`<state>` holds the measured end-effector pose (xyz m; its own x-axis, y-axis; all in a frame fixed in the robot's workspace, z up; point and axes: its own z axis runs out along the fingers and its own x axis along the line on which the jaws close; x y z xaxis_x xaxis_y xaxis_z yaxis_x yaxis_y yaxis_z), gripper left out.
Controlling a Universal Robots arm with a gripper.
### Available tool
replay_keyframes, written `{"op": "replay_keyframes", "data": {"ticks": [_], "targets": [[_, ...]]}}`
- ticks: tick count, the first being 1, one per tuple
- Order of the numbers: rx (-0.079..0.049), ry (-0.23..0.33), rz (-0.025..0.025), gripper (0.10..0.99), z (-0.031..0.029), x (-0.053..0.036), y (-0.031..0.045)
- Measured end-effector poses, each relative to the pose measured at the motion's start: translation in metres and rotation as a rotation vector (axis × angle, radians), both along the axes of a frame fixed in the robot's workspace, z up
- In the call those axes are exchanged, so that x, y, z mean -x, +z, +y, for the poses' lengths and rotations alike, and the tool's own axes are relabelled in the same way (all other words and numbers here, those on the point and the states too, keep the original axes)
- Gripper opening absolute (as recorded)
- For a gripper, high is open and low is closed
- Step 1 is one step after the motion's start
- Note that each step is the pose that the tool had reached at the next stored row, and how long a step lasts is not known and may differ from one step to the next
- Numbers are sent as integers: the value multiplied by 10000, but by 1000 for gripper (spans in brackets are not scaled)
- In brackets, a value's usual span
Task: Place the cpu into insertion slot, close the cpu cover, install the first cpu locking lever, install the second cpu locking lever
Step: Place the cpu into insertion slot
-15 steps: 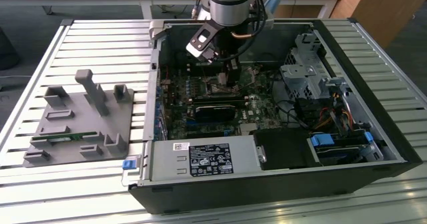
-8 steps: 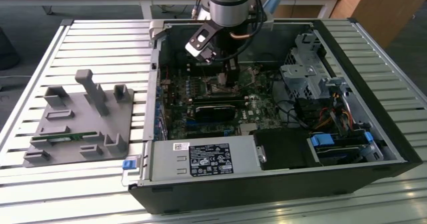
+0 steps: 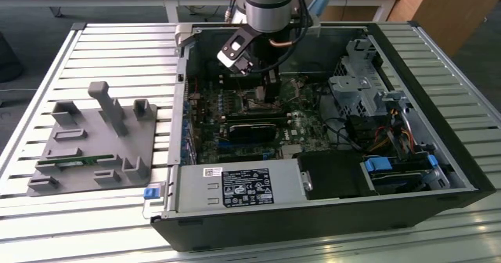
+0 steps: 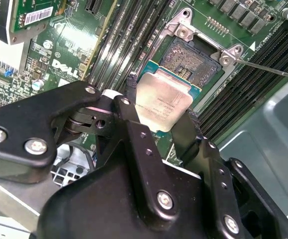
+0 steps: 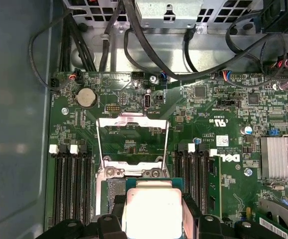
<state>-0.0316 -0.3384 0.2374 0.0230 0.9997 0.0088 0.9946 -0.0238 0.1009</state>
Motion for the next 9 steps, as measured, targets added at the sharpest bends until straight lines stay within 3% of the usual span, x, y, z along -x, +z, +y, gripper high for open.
{"op": "replay_keyframes", "data": {"ticks": [9], "targets": [[1, 0, 53, 533, 0, 0, -27]]}}
